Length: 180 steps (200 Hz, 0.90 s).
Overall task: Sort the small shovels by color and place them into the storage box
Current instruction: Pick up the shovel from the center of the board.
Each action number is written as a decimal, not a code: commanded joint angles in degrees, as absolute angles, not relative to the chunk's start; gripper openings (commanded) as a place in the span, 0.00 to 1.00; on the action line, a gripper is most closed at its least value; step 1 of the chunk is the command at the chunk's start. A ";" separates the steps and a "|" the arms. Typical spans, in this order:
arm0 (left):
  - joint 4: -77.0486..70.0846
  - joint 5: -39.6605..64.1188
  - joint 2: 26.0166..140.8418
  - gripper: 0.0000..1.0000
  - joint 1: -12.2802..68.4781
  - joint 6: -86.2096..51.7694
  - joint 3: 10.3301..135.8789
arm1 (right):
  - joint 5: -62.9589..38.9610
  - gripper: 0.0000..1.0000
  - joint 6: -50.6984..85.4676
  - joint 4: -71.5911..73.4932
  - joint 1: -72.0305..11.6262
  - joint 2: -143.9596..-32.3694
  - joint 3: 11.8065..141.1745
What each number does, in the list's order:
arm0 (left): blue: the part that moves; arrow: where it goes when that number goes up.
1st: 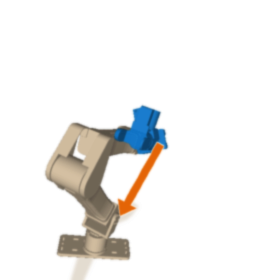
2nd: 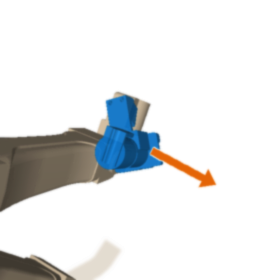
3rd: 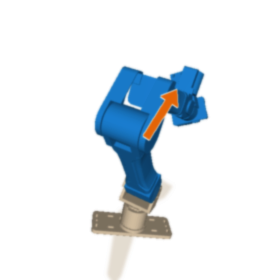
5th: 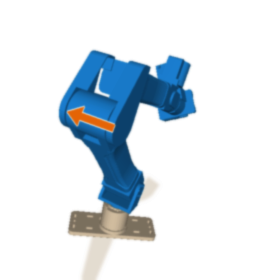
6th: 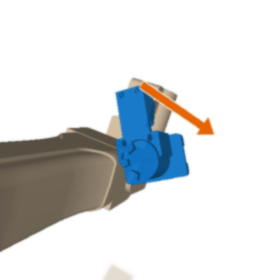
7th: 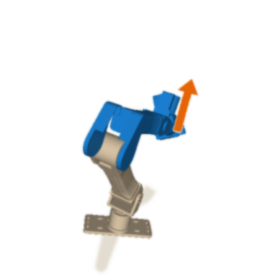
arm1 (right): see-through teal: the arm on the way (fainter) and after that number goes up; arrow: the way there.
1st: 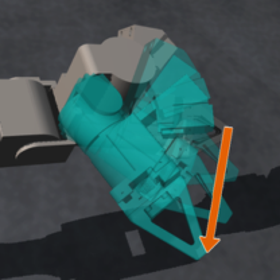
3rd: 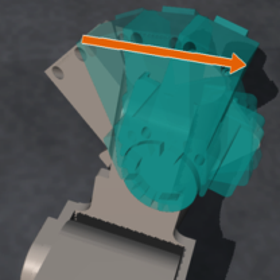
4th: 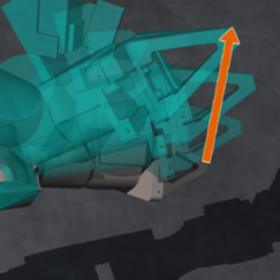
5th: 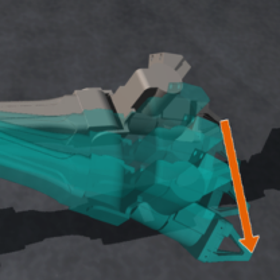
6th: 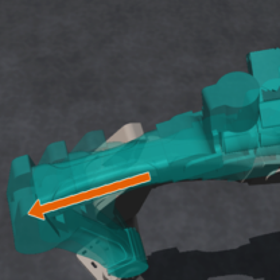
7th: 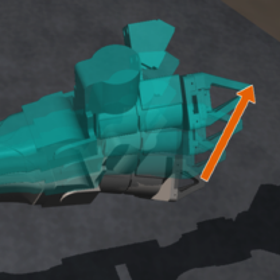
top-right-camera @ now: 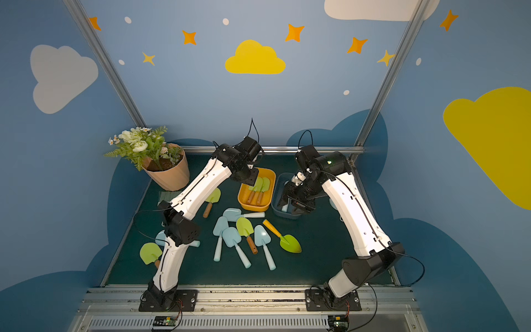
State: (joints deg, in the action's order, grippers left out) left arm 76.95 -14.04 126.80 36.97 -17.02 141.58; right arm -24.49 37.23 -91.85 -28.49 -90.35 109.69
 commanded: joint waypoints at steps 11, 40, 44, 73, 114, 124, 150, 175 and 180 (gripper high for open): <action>77.77 -17.45 120.34 0.45 36.90 -17.82 136.61 | -27.27 0.60 39.04 -92.71 -30.19 -89.56 109.42; 77.27 -19.94 115.14 0.45 36.80 -17.87 130.11 | -28.85 0.60 40.31 -91.44 -31.22 -89.12 110.65; 77.19 -20.25 114.35 0.45 36.79 -17.84 129.11 | -28.72 0.60 40.49 -91.49 -31.56 -89.17 111.01; 76.31 -21.97 108.32 0.46 36.83 -18.21 122.69 | -22.96 0.60 41.37 -91.68 -36.12 -88.99 113.21; 74.47 -25.44 98.00 0.46 36.31 -20.24 112.00 | -18.69 0.56 41.14 -90.43 -41.16 -90.19 104.26; 74.23 -25.53 95.36 0.46 36.03 -20.49 109.55 | -18.35 0.55 41.12 -88.36 -42.01 -89.65 100.13; 72.95 -26.30 87.30 0.47 35.12 -21.31 101.91 | -17.52 0.54 41.11 -81.65 -44.01 -87.48 89.84; 70.75 -26.12 78.13 0.47 34.39 -21.61 93.82 | -16.49 0.55 41.22 -77.03 -46.07 -88.33 83.82; 70.83 -25.83 76.59 0.47 34.13 -21.87 92.68 | -16.05 0.55 41.22 -76.30 -46.63 -88.98 83.01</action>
State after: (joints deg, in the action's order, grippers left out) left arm 72.27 -25.39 83.61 35.03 -20.43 97.27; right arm -18.55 41.17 -82.02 -44.64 -89.56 86.02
